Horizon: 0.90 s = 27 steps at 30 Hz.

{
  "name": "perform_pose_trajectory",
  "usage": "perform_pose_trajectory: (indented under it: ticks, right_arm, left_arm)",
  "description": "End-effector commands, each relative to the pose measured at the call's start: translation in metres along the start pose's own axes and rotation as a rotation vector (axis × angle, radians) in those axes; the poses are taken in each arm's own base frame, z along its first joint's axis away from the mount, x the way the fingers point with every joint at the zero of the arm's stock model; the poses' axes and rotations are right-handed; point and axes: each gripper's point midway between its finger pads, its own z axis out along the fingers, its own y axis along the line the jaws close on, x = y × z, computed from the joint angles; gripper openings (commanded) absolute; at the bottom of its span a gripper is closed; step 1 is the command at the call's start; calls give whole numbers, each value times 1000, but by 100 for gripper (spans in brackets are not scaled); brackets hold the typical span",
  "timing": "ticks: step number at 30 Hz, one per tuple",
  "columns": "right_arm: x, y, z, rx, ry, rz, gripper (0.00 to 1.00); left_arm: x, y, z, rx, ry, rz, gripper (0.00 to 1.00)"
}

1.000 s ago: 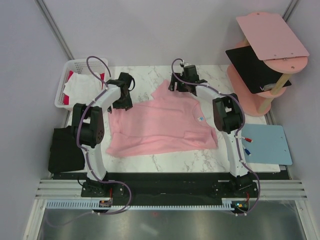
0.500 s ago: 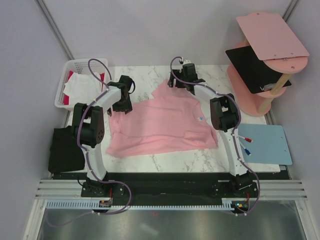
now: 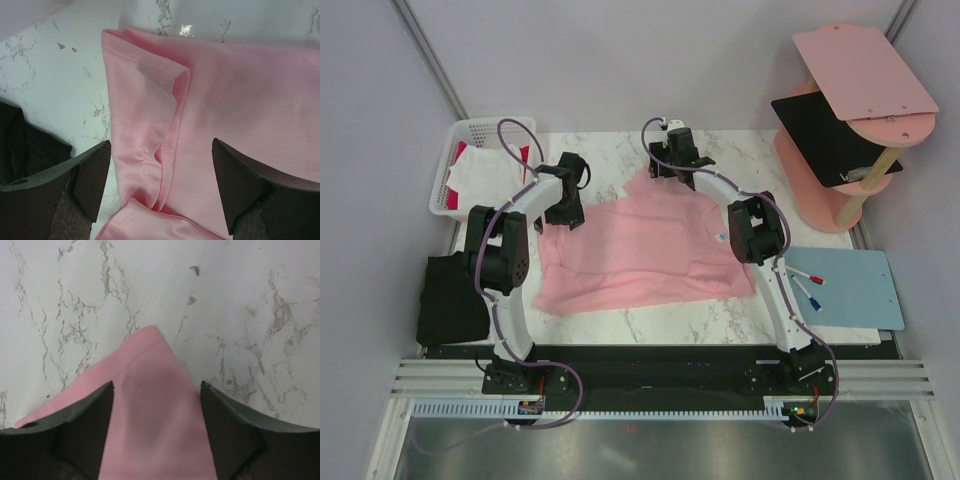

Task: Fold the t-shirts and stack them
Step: Flatten out the tshirt

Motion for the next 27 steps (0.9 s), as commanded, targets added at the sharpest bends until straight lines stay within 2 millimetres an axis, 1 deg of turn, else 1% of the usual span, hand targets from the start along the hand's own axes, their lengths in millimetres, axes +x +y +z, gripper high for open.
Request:
perform_pose_trajectory:
  ticks: [1, 2, 3, 4, 5, 6, 7, 8, 9, 10, 11, 12, 13, 14, 16, 17, 20, 21, 22, 23, 27]
  right_arm:
    - [54, 16, -11, 93, 194, -138, 59]
    - [69, 16, -13, 118, 242, -171, 51]
    - [64, 15, -13, 149, 235, -191, 39]
    - [67, 15, -14, 164, 251, -206, 28]
    - [80, 12, -16, 187, 293, -220, 15]
    - [76, 7, -17, 224, 287, -221, 0]
    - [78, 4, -18, 236, 292, -221, 0]
    - [71, 4, -22, 245, 276, -222, 0]
    - [76, -1, -24, 268, 286, -225, 0]
    - [73, -3, -27, 274, 277, -219, 0]
    - [58, 0, -31, 267, 239, -209, 0]
    - [63, -1, -33, 272, 246, -205, 0]
    - [59, -4, -36, 277, 234, -196, 0]
    - [47, -3, -39, 272, 209, -187, 0]
    - [44, -3, -43, 264, 204, -176, 0]
    - [39, -2, -45, 261, 195, -170, 0]
    - [34, -3, -49, 259, 189, -167, 0]
    - [36, -3, -49, 255, 194, -166, 0]
    - [34, -3, -50, 254, 188, -162, 0]
    - [37, -3, -50, 250, 195, -163, 0]
    - [44, -6, -50, 253, 210, -158, 0]
  left_arm:
    - [-20, 7, -15, -3, -69, -8, 88]
    - [-20, 7, -16, 0, -71, -9, 88]
    - [-21, 7, -17, 0, -72, -10, 88]
    - [-22, 6, -17, 2, -73, -10, 88]
    - [-21, 5, -16, 4, -70, -11, 88]
    - [-21, 5, -15, 3, -68, -10, 88]
    - [-20, 4, -14, 3, -63, -7, 88]
    - [-20, 4, -13, 3, -60, -6, 88]
    - [-19, 3, -11, 2, -55, -3, 88]
    - [-19, 2, -10, 4, -52, -3, 88]
    - [-17, 0, -6, 2, -44, 1, 88]
    - [-17, -1, -4, 2, -41, 1, 88]
    - [-19, -2, -4, 2, -44, -2, 88]
    - [-18, -4, 1, -4, -35, 4, 84]
    - [-22, -6, 4, -10, -39, 2, 81]
    - [-23, -6, 8, -22, -39, 4, 78]
    - [-33, -7, 10, -34, -55, -9, 76]
    - [-34, -7, 14, -37, -52, -17, 75]
    - [-39, -7, 13, -36, -60, -24, 75]
    - [-40, -4, 14, -47, -63, -26, 75]
    - [-44, 11, 21, -74, -53, -53, 73]
